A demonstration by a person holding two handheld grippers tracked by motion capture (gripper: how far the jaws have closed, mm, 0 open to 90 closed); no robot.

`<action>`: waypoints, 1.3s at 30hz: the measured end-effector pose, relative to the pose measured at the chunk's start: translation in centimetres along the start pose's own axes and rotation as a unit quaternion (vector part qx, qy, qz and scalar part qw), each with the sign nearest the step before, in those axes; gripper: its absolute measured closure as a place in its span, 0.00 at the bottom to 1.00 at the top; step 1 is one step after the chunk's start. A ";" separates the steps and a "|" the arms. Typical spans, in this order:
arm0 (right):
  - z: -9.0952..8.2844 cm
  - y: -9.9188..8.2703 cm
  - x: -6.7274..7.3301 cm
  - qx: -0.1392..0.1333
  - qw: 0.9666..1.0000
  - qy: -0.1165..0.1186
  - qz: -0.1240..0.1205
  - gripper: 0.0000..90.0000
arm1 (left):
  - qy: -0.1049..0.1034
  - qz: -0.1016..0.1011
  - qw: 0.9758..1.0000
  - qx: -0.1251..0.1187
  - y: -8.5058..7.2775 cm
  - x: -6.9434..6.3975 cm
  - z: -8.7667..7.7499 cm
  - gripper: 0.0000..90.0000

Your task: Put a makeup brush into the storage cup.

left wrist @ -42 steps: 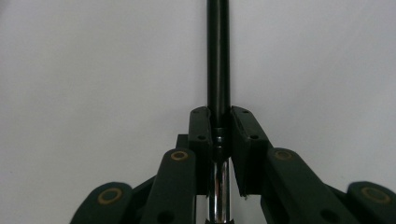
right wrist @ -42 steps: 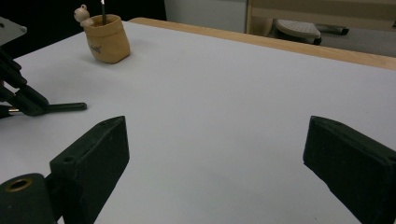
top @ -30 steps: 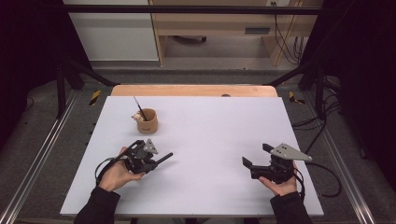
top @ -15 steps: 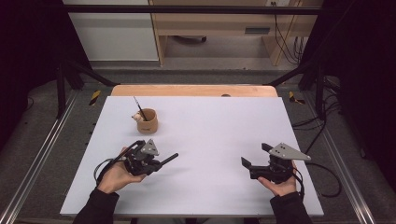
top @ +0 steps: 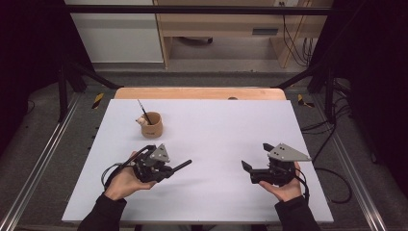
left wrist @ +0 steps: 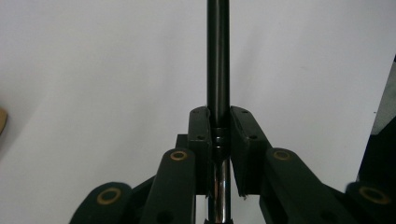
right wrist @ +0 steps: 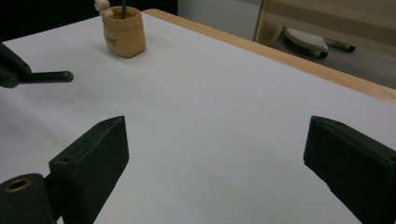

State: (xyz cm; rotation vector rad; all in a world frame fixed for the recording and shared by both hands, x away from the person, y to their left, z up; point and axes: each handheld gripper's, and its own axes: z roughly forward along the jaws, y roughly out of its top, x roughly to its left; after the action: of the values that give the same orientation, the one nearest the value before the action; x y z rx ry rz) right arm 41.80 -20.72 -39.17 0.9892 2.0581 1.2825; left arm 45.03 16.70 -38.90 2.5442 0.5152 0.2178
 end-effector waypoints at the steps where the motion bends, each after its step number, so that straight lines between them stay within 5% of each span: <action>1: 0.1 0.2 0.2 0.001 1.000 0.002 -0.005 0.08 | 0.002 0.002 1.000 -0.001 0.2 -0.1 -0.1 0.88; 11: 0.5 2.2 1.6 0.024 0.998 0.022 -0.049 0.08 | -0.005 0.027 1.000 -0.004 1.6 -0.9 -0.7 0.88; 24: 1.6 3.4 4.2 0.061 0.992 0.056 -0.100 0.09 | -0.029 0.040 0.999 0.004 2.7 -1.2 -0.3 0.88; 39: 2.8 4.0 6.5 0.095 0.980 0.066 -0.165 0.10 | -0.041 0.058 0.997 0.011 3.9 -1.8 -0.4 0.88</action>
State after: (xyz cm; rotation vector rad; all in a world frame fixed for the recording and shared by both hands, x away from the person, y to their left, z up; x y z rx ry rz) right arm 41.23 -12.90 -37.01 0.6149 2.3616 1.0177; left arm 44.52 13.06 -36.61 2.5942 0.3408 0.1489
